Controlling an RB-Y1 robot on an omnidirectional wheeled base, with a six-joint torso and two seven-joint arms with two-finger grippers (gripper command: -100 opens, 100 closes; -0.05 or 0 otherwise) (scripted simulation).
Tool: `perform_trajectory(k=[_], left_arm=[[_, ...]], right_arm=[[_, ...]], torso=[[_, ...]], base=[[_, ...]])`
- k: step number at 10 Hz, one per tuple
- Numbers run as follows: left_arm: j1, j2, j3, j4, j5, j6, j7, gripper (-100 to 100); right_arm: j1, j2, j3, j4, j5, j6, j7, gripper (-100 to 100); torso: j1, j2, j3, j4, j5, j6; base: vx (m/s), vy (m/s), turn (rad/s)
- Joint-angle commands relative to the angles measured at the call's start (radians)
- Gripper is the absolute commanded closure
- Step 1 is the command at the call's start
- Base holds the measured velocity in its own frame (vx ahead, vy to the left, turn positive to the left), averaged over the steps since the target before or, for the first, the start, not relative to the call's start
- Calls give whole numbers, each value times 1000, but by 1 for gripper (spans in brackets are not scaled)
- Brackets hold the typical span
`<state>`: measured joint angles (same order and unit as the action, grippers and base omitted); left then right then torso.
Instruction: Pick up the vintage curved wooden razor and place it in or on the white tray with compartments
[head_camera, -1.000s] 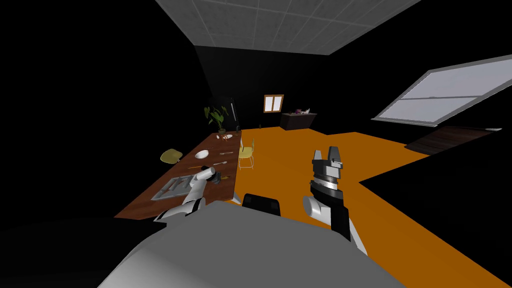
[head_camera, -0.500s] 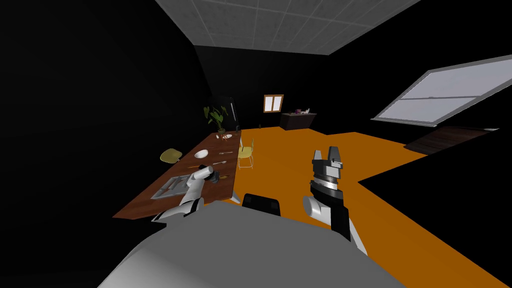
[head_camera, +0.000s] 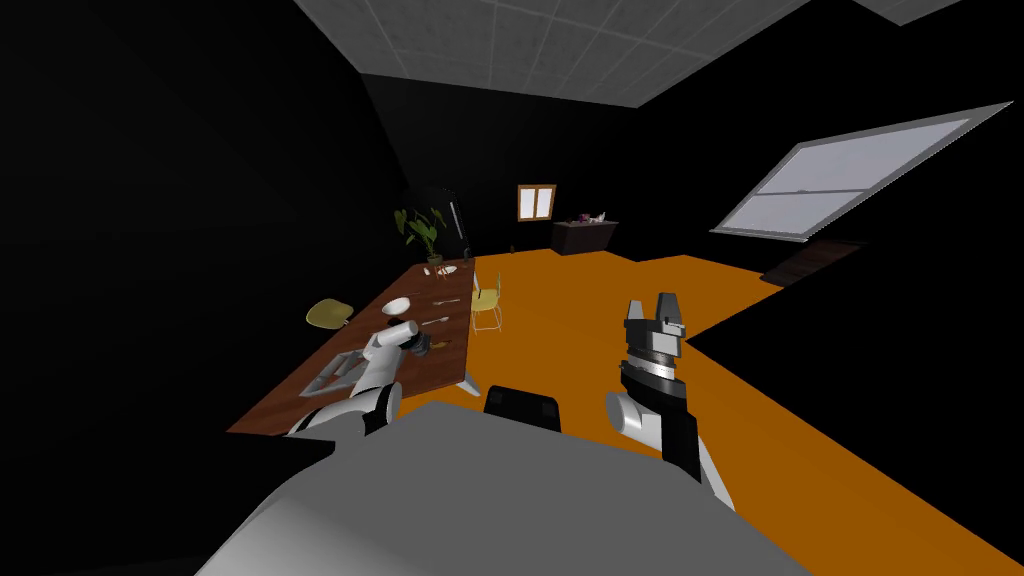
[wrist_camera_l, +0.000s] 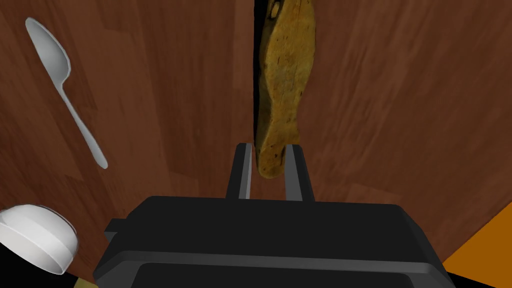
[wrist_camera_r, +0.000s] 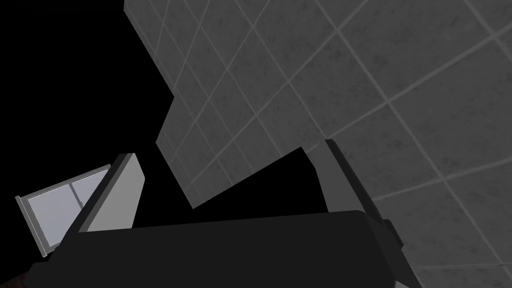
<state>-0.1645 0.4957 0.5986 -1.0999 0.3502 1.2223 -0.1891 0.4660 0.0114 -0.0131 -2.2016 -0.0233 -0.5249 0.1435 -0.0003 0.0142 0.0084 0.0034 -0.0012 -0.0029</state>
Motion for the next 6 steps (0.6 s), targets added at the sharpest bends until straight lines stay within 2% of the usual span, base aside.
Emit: perform_trajectory(k=[1,6], left_arm=[[-25,37,7,21,-3,14,-19,100],[-89,138,29,31,-14,81,-63,100]], right_arm=[[0,0,0,0,0,0,0,0],[0,0,0,0,0,0,0,0]], torso=[[0,0,0,0,0,0],[0,-1,0,0,0,2]], base=[[-165,13,-97],[-175,12,-133]])
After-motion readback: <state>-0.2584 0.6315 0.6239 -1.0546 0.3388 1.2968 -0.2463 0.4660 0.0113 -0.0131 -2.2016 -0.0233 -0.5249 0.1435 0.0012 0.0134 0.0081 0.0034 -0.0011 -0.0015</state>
